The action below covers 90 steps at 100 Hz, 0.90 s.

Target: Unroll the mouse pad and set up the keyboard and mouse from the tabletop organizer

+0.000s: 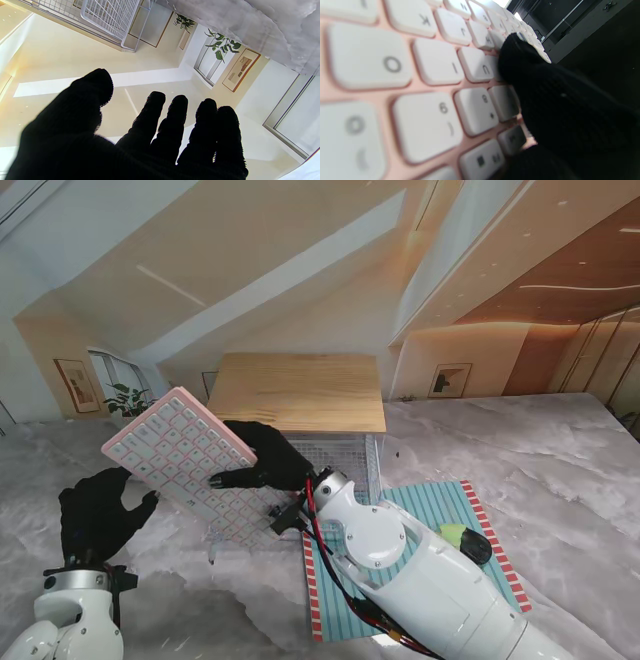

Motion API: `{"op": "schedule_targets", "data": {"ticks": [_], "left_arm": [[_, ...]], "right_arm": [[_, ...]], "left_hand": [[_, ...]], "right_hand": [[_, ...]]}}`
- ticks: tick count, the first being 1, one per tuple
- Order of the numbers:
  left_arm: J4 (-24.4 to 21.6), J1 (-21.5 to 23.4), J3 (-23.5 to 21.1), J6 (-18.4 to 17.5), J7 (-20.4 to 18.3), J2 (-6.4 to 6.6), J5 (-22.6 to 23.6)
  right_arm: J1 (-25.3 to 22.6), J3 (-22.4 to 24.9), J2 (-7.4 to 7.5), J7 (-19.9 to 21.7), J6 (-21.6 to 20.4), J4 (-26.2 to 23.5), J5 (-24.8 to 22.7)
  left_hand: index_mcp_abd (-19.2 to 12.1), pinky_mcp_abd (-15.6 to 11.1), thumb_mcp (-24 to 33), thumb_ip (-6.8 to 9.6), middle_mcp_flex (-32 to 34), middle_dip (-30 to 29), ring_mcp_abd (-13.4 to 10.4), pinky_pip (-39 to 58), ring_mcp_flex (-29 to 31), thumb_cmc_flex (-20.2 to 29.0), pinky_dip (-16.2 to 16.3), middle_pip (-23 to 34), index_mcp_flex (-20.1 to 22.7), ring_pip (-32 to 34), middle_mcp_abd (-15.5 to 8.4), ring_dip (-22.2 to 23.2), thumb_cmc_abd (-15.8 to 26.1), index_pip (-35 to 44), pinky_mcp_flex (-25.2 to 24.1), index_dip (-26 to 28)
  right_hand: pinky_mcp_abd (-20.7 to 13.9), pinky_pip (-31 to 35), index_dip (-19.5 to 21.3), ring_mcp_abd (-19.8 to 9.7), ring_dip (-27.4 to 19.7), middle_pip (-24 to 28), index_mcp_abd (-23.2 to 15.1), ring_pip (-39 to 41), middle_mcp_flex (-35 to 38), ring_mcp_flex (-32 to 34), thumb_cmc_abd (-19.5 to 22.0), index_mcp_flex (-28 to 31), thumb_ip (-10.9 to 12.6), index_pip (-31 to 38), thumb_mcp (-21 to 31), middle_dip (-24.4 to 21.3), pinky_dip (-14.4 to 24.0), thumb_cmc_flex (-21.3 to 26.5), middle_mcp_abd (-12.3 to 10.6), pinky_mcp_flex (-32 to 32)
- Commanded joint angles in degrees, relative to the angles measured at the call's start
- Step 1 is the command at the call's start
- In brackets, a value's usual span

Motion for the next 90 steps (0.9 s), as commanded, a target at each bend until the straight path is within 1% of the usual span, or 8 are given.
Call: {"op": "schedule_targets", "data": {"ticks": [1, 17, 31, 35, 41, 70, 81, 90], "left_arm": [[-0.36, 0.55, -0.42, -0.39, -0.28, -0.20, 0.15], [-0.10, 1.25, -1.76, -1.02, -0.09, -0.22, 0.37], [0.20, 1.94, -3.27, -1.91, -0.10, -0.26, 0.26], [0.32, 2.15, -3.78, -2.38, -0.14, -0.26, 0.22], [0.43, 2.45, -4.45, -2.70, -0.25, -0.27, 0.15], [1.60, 2.72, -6.54, -3.79, 0.79, -0.45, 0.24], [1.76, 2.66, -6.88, -3.93, 1.03, -0.50, 0.25], [1.79, 2.66, -7.09, -4.01, 1.16, -0.51, 0.38]], "right_arm": [[0.20, -0.64, -0.40, 1.25, -0.39, 0.22, 0.15], [1.03, -1.63, -0.08, 4.06, -0.51, 1.25, 1.61], [1.36, -1.97, 0.43, 6.34, -0.68, 1.73, 2.53], [1.50, -2.07, 0.60, 7.15, -0.76, 1.88, 2.86], [1.84, -2.24, 0.96, 8.84, -0.85, 2.15, 3.59], [4.98, -3.99, 2.31, 18.22, -0.63, 4.61, 7.99], [6.59, -5.49, 2.34, 21.30, -0.62, 6.32, 9.46], [8.08, -7.00, 1.94, 23.38, -0.91, 8.41, 10.75]], "left_hand": [[0.61, -1.84, -1.03, 0.84, -1.26, -0.64, 0.02, -0.10, -0.76, 0.42, -0.50, -0.28, -0.38, -0.07, -0.12, -0.34, 1.57, -0.68, -0.64, -0.70], [0.54, -1.75, -1.09, 0.82, -1.12, -0.69, -0.03, -0.21, -0.76, 0.49, -0.54, -0.38, -0.20, -0.10, -0.19, -0.36, 1.75, -0.74, -0.72, -0.75], [0.19, -2.01, -1.15, 0.80, -1.20, -0.83, -0.92, -0.51, -0.83, 0.77, -0.69, -0.66, -0.10, -0.66, -0.66, -0.64, 2.05, -0.91, -0.78, -0.84], [-0.12, -2.30, -1.18, 0.78, -1.31, -0.92, -1.56, -0.92, -0.93, 0.85, -0.90, -0.83, -0.20, -1.01, -1.03, -0.82, 2.16, -1.02, -0.80, -0.88], [-0.32, -2.66, -1.36, 0.70, -1.39, -0.99, -2.26, -1.60, -0.99, 0.88, -1.25, -0.96, -0.28, -1.50, -1.30, -1.07, 2.35, -1.10, -0.73, -0.92], [-0.28, -2.97, -1.72, 0.71, -1.34, -1.03, -2.48, -2.36, -0.80, 0.99, -1.65, -1.00, -0.24, -1.86, -1.33, -1.26, 2.58, -1.16, -0.53, -0.95], [-0.23, -3.05, -1.72, 0.78, -1.36, -0.98, -2.51, -2.42, -0.79, 1.09, -1.69, -0.92, -0.27, -1.80, -1.36, -1.22, 2.61, -1.20, -0.51, -0.97], [-0.32, -3.09, -1.75, 0.82, -1.32, -0.95, -2.45, -2.47, -0.71, 1.02, -1.72, -0.86, -0.17, -1.75, -1.41, -1.20, 2.63, -1.16, -0.49, -0.95]], "right_hand": [[-9.21, 14.68, 0.98, 2.04, 0.61, 0.44, -4.10, 4.01, 0.00, 3.72, 2.03, 3.41, 1.32, 3.86, 5.16, 0.37, 9.29, 5.49, 0.47, 3.79], [-9.21, 14.68, 1.01, 2.04, 0.62, 0.36, -3.96, 3.99, -0.03, 3.68, 2.04, 3.30, 1.34, 3.79, 5.17, 0.37, 9.30, 5.52, 0.45, 3.79], [-9.21, 14.68, 1.06, 2.01, 0.63, 0.29, -3.92, 3.96, -0.09, 3.59, 2.06, 3.29, 1.34, 3.77, 5.14, 0.38, 9.30, 5.50, 0.46, 3.79], [-9.21, 14.68, 1.07, 2.00, 0.64, 0.28, -3.92, 3.96, -0.09, 3.60, 2.02, 3.29, 1.35, 3.76, 5.14, 0.39, 9.30, 5.53, 0.46, 3.79], [-9.21, 14.68, 1.09, 1.99, 0.64, 0.26, -3.92, 3.94, -0.08, 3.55, 2.08, 3.29, 1.36, 3.75, 5.14, 0.41, 9.30, 5.51, 0.46, 3.79], [-9.07, 14.59, 1.20, 1.92, 0.74, -0.08, -3.77, 3.85, -0.37, 3.26, 2.31, 3.03, 1.46, 3.54, 5.05, 0.61, 9.28, 5.56, 0.52, 3.74], [-9.00, 14.53, 1.29, 1.94, 0.83, -0.21, -3.66, 3.82, -0.50, 3.07, 2.41, 2.95, 1.51, 3.48, 4.95, 0.79, 9.28, 5.58, 0.60, 3.72], [-8.93, 14.48, 1.39, 1.93, 0.92, -0.34, -3.64, 3.79, -0.48, 3.08, 2.48, 2.94, 1.57, 3.40, 4.89, 0.98, 9.28, 5.63, 0.61, 3.72]]}}
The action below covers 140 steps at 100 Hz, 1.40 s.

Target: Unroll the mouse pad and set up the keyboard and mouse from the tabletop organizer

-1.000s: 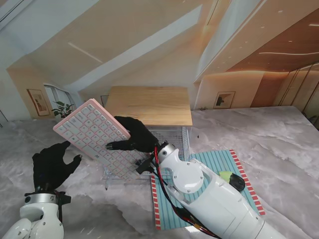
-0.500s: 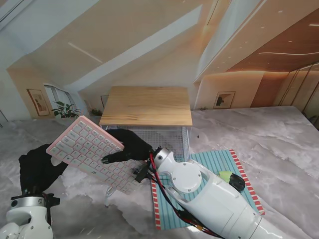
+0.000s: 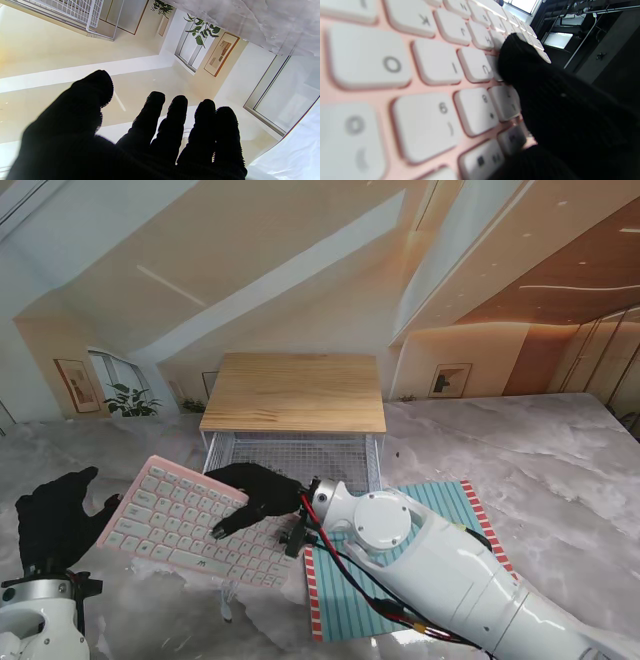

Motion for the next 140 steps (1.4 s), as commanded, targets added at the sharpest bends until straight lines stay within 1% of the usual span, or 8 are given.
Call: {"op": "schedule_targets", "data": {"ticks": [1, 27, 47, 59, 68, 94, 125, 140], "left_arm": [[-0.10, 0.24, -0.11, -0.32, -0.45, -0.25, 0.11], [0.00, 0.24, -1.00, -0.82, -0.44, -0.27, 0.20], [-0.01, 0.34, -1.56, -1.24, -0.43, -0.28, 0.19], [0.11, 0.47, -2.23, -1.80, -0.34, -0.29, 0.34], [0.36, 0.44, -2.69, -2.18, -0.21, -0.29, 0.47], [0.83, 0.03, -3.10, -2.56, -0.63, -0.20, 0.51], [1.37, -0.36, -2.38, -2.10, -1.10, -0.11, 0.27], [1.56, -0.45, -2.37, -2.20, -1.00, -0.12, 0.26]], "right_arm": [[0.85, -0.75, -0.59, 1.52, -0.36, 1.41, 0.61], [5.50, -5.47, -2.82, 7.33, -1.52, 7.88, 4.32], [8.50, -8.78, -4.66, 10.61, -2.63, 11.95, 5.46], [9.67, -10.27, -5.24, 12.10, -2.95, 13.38, 5.44], [10.03, -10.86, -5.04, 12.91, -2.71, 13.15, 5.16], [11.14, -12.40, -5.21, 13.12, 0.05, 13.30, 2.67], [12.09, -14.03, -7.34, 11.69, 3.96, 15.63, -0.07], [12.39, -14.78, -7.89, 9.96, 6.31, 15.77, -2.69]], "left_hand": [[-0.09, -1.92, -1.03, 0.82, -1.32, -0.61, -1.26, -0.60, -0.72, 1.01, -0.29, -0.30, -0.21, -0.24, -1.28, -0.53, 1.53, -0.94, -0.49, -0.61], [-0.06, -2.09, -1.00, 0.88, -1.33, -0.51, -1.24, -0.69, -0.73, 1.05, -0.34, -0.14, -0.19, -0.12, -1.29, -0.46, 1.56, -0.91, -0.46, -0.59], [-0.04, -2.29, -1.00, 0.91, -1.31, -0.49, -1.20, -0.70, -0.72, 1.04, -0.35, -0.11, -0.22, -0.05, -1.27, -0.41, 1.61, -0.93, -0.43, -0.60], [-0.07, -2.29, -1.02, 0.91, -1.34, -0.50, -1.28, -0.69, -0.80, 1.05, -0.35, -0.13, -0.21, -0.09, -1.40, -0.43, 1.57, -0.93, -0.43, -0.60], [-0.08, -2.29, -0.98, 0.93, -1.35, -0.50, -1.31, -0.69, -0.73, 1.11, -0.35, -0.12, -0.21, -0.07, -1.39, -0.42, 1.54, -0.92, -0.43, -0.59], [-0.11, -2.31, -0.92, 0.94, -1.36, -0.47, -1.33, -0.69, -0.75, 1.13, -0.35, -0.07, -0.25, -0.08, -1.40, -0.42, 1.53, -0.86, -0.43, -0.55], [-0.02, -2.31, -0.80, 0.95, -1.40, -0.46, -1.31, -0.69, -0.77, 1.16, -0.35, -0.07, -0.23, -0.08, -1.34, -0.42, 1.46, -0.78, -0.43, -0.51], [-0.04, -2.31, -0.77, 0.94, -1.40, -0.45, -1.28, -0.69, -0.80, 1.08, -0.35, -0.04, -0.27, -0.07, -1.41, -0.42, 1.46, -0.80, -0.43, -0.52]], "right_hand": [[-8.96, 14.47, 1.35, 1.90, 0.77, -0.27, -3.71, 3.78, -0.44, 3.07, 2.52, 2.93, 1.57, 3.39, 4.86, 0.84, 9.23, 5.60, 0.51, 3.70], [-8.82, 14.29, 1.51, 1.84, 0.89, -0.43, -3.56, 3.70, -0.66, 2.77, 2.66, 2.77, 1.63, 3.27, 4.80, 1.11, 9.20, 5.60, 0.54, 3.65], [-8.73, 14.24, 1.71, 1.75, 1.07, -0.47, -3.57, 3.79, -0.90, 2.52, 2.90, 2.53, 1.71, 3.14, 4.76, 1.42, 9.22, 5.61, 0.58, 3.65], [-8.72, 14.23, 1.82, 1.72, 1.12, -0.49, -3.54, 3.79, -1.04, 2.46, 2.96, 2.47, 1.74, 3.08, 4.69, 1.60, 9.24, 5.61, 0.57, 3.65], [-8.71, 14.21, 1.89, 1.65, 1.14, -0.52, -3.50, 3.78, -1.12, 2.45, 3.05, 2.41, 1.76, 3.05, 4.64, 1.69, 9.24, 5.59, 0.57, 3.65], [-8.70, 14.19, 2.11, 1.67, 1.17, -0.53, -3.15, 3.81, -1.10, 2.56, 3.16, 2.23, 1.86, 2.99, 4.54, 1.82, 9.26, 5.70, 0.79, 3.65], [-8.67, 14.15, 2.55, 1.77, 1.10, -0.27, -2.31, 3.93, -1.49, 2.54, 3.50, 1.68, 2.00, 2.99, 4.38, 1.88, 9.27, 5.86, 1.25, 3.65], [-8.81, 14.20, 2.72, 1.67, 1.03, -0.09, -1.88, 4.03, -1.71, 2.63, 3.78, 1.39, 2.04, 2.99, 4.23, 1.83, 9.20, 5.82, 1.46, 3.77]]}}
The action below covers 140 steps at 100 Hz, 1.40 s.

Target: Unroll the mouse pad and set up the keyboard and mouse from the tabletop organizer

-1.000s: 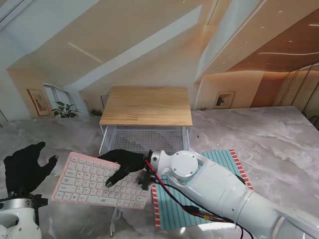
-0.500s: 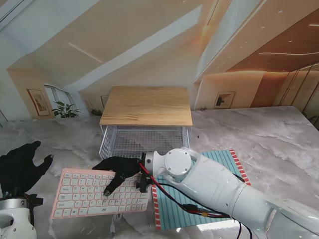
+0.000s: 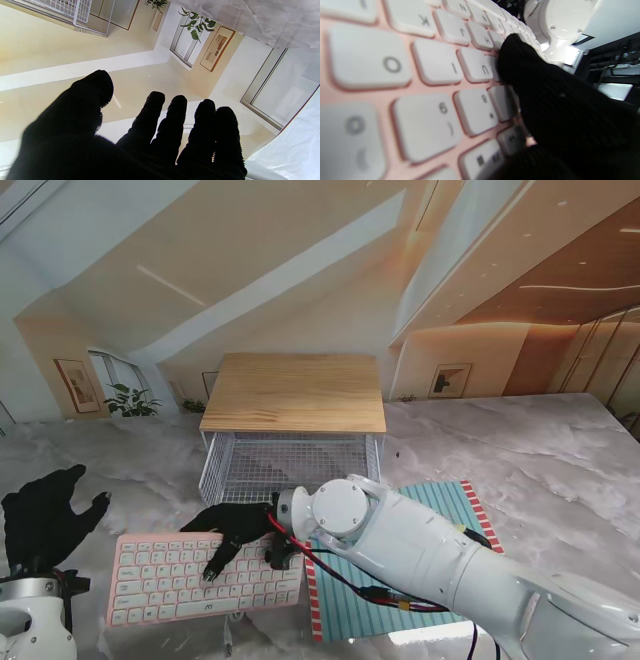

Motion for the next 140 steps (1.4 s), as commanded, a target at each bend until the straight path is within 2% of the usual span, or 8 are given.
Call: {"op": "schedule_targets", "data": {"ticks": [1, 36, 71, 94, 124, 140], "left_arm": [[0.03, 0.06, 0.15, -0.14, -0.75, -0.09, -0.06], [0.26, -0.06, 0.31, -0.15, -0.84, -0.05, -0.03], [0.36, -0.24, 0.45, -0.08, -1.01, 0.00, 0.09], [0.40, -0.43, 0.54, -0.15, -1.22, 0.04, 0.04], [0.46, -0.49, 0.72, 0.02, -1.39, 0.09, 0.12], [0.48, -0.57, 0.77, 0.06, -1.53, 0.12, 0.16]], "right_arm": [[-0.05, -0.33, -0.43, -0.12, 1.53, -0.45, -0.90], [-1.97, 0.11, -1.14, -5.52, 9.81, -1.74, -5.38], [-0.84, -1.59, -2.27, -3.84, 9.92, 1.03, -6.04], [-0.34, -2.61, -3.19, -4.21, 10.57, 2.47, -7.77], [-0.59, -3.34, -5.46, -7.34, 12.74, 5.05, -10.75], [-0.59, -3.63, -6.95, -8.29, 11.78, 7.44, -11.35]], "left_hand": [[0.04, -2.17, -0.75, 0.94, -1.45, -0.45, -1.28, -0.63, -0.81, 1.09, -0.31, -0.06, -0.27, -0.06, -0.77, -0.42, 1.50, -0.76, -0.43, -0.50], [0.12, -2.17, -0.65, 0.92, -1.45, -0.45, -1.21, -0.63, -0.91, 1.11, -0.31, -0.06, -0.24, -0.07, -0.78, -0.42, 1.36, -0.79, -0.43, -0.53], [0.16, -2.17, -0.61, 0.91, -1.44, -0.46, -1.12, -0.63, -0.91, 1.15, -0.31, -0.06, -0.22, -0.04, -0.73, -0.41, 1.36, -0.80, -0.43, -0.53], [0.18, -2.17, -0.52, 0.92, -1.43, -0.46, -1.00, -0.63, -0.92, 1.09, -0.31, -0.07, -0.22, -0.03, -0.62, -0.40, 1.27, -0.81, -0.43, -0.53], [0.09, -2.17, -0.51, 0.89, -1.47, -0.49, -1.11, -0.63, -0.88, 1.06, -0.31, -0.12, -0.21, 0.01, -0.71, -0.39, 1.33, -0.82, -0.43, -0.54], [0.23, -2.17, -0.46, 0.90, -1.46, -0.48, -0.96, -0.63, -0.95, 1.16, -0.31, -0.11, -0.21, -0.01, -0.70, -0.40, 1.28, -0.81, -0.43, -0.53]], "right_hand": [[-8.87, 14.21, 1.81, 1.56, 0.63, 0.50, -2.85, 4.04, -0.82, 2.76, 3.68, 1.36, 2.06, 2.99, 4.24, 0.97, 8.68, 5.42, 0.93, 3.77], [-9.81, 15.22, 2.11, 1.71, 0.15, 1.38, -1.70, 4.49, -1.16, 3.41, 4.06, 0.83, 2.36, 3.17, 3.93, 0.48, 8.48, 5.64, 1.83, 4.10], [-10.13, 15.49, 2.20, 1.41, -0.31, 1.80, -1.56, 4.56, -1.69, 3.23, 4.79, 0.17, 2.42, 3.18, 3.56, -0.02, 8.04, 5.50, 1.76, 4.10], [-10.15, 15.29, 1.81, 0.61, -0.58, 1.84, -0.66, 4.62, -3.24, 2.33, 7.61, -1.95, 2.73, 2.78, 2.81, -0.72, 7.39, 4.96, 2.20, 4.11], [-9.91, 14.98, 0.73, 0.50, -0.91, 2.40, 0.90, 4.31, -4.60, 1.88, 9.16, -3.46, 3.03, 3.13, 2.59, -1.84, 6.64, 4.88, 3.14, 3.95], [-9.31, 14.44, 0.13, 0.67, -1.10, 2.74, 0.90, 3.88, -5.09, 1.48, 9.51, -3.91, 3.07, 3.51, 2.66, -2.46, 6.10, 4.73, 3.02, 3.79]]}}
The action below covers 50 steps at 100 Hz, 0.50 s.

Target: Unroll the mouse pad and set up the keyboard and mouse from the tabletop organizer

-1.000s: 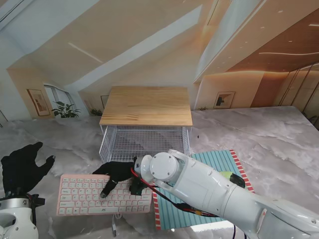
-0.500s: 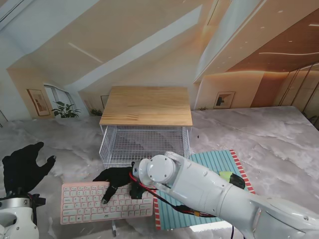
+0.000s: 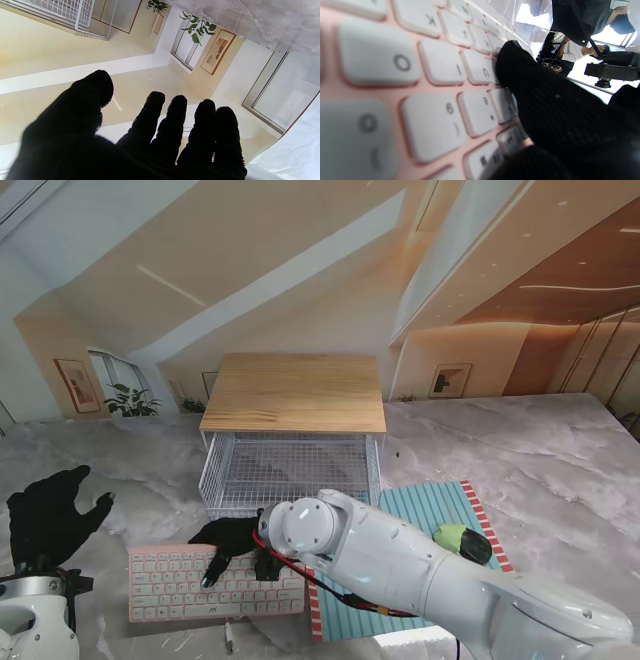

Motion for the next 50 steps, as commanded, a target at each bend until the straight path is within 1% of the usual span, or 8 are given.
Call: {"op": "schedule_targets", "data": {"ticks": [1, 10, 24, 36, 41, 44, 50], "left_arm": [[-0.09, 0.03, 0.20, 0.02, -0.91, -0.02, 0.07], [-0.04, -0.06, 0.29, 0.08, -1.00, 0.01, 0.10], [-0.03, -0.10, 0.45, 0.24, -1.05, 0.01, 0.07], [-0.05, -0.07, 0.53, 0.39, -1.07, 0.00, 0.01], [-0.06, -0.05, 0.53, 0.42, -1.07, 0.00, 0.02], [-0.07, -0.03, 0.52, 0.44, -1.07, 0.00, 0.03], [-0.09, -0.02, 0.50, 0.44, -1.03, -0.01, 0.01]], "right_arm": [[-0.37, -0.26, -0.92, 0.31, -0.81, 0.70, -0.01], [-0.52, -0.25, -1.84, -0.27, -1.57, 2.11, -0.02], [-0.71, -0.44, -3.01, -1.38, -2.76, 3.99, -0.77], [-1.02, -0.34, -3.61, -2.37, -3.45, 4.98, -1.18], [-1.23, -0.25, -3.74, -2.89, -3.73, 5.16, -1.31], [-1.36, -0.20, -3.82, -3.30, -4.02, 5.30, -1.49], [-1.49, -0.22, -3.87, -3.82, -4.55, 5.40, -1.86]], "left_hand": [[0.25, -2.15, -0.46, 0.90, -1.41, -0.47, -0.96, -0.63, -0.95, 1.15, -0.20, -0.08, -0.16, -0.01, -0.67, -0.40, 1.26, -0.79, -0.43, -0.52], [0.15, -2.15, -0.51, 0.89, -1.44, -0.48, -1.00, -0.63, -0.94, 1.04, -0.20, -0.10, -0.23, -0.01, -0.69, -0.40, 1.29, -0.83, -0.43, -0.54], [0.16, -2.15, -0.48, 0.89, -1.41, -0.48, -0.97, -0.63, -0.91, 1.04, -0.20, -0.10, -0.20, 0.01, -0.76, -0.39, 1.25, -0.81, -0.43, -0.53], [0.33, -2.15, -0.48, 0.89, -1.46, -0.50, -0.92, -0.63, -0.99, 1.10, -0.20, -0.15, -0.19, -0.04, -0.57, -0.41, 1.25, -0.84, -0.43, -0.55], [0.38, -2.15, -0.47, 0.89, -1.48, -0.52, -0.95, -0.63, -1.05, 1.18, -0.20, -0.18, -0.20, -0.08, -0.54, -0.43, 1.31, -0.88, -0.43, -0.57], [0.38, -2.15, -0.48, 0.88, -1.48, -0.52, -0.91, -0.63, -1.03, 1.20, -0.20, -0.19, -0.22, -0.07, -0.53, -0.42, 1.30, -0.90, -0.43, -0.58], [0.41, -2.15, -0.54, 0.86, -1.53, -0.56, -0.90, -0.63, -1.11, 1.22, -0.20, -0.25, -0.25, -0.10, -0.40, -0.44, 1.30, -0.95, -0.43, -0.60]], "right_hand": [[-9.47, 14.43, -0.58, 0.49, -1.28, 1.42, -3.48, 3.76, -1.11, 1.64, 5.74, -1.49, 2.52, 2.94, 3.28, -0.64, 6.08, 4.43, 0.81, 3.79], [-9.04, 13.95, -0.99, 0.58, -1.43, 1.46, -3.32, 3.33, -1.43, 1.30, 5.76, -1.78, 2.50, 2.95, 3.32, -0.98, 5.75, 4.37, 0.97, 3.64], [-7.01, 11.69, -2.23, 1.13, -1.86, 1.35, -2.72, 1.58, -2.70, 0.18, 5.77, -2.97, 2.41, 2.83, 2.94, -2.10, 4.47, 3.95, 1.23, 3.03], [-3.79, 8.38, -3.69, 2.02, -2.38, 0.83, -2.25, -1.45, -4.69, -1.77, 5.51, -4.37, 2.46, 2.42, 2.50, -3.20, 3.39, 3.82, 1.54, 0.33], [-2.35, 6.86, -4.86, 2.83, -2.71, 0.21, -1.78, -3.35, -5.98, -3.19, 5.38, -5.35, 2.50, 1.77, 2.39, -4.01, 3.11, 3.75, 1.72, -1.70], [-0.80, 5.15, -5.56, 3.75, -4.23, -0.14, -1.49, -5.51, -6.91, -4.24, 5.30, -5.69, 2.57, 1.53, 2.52, -4.63, 2.83, 3.69, 1.71, -3.52], [0.78, 3.07, -6.12, 4.56, -6.44, -0.60, -1.04, -7.65, -8.45, -5.74, 5.30, -6.29, 2.64, 0.95, 2.67, -5.43, 2.44, 3.05, 1.60, -6.15]]}}
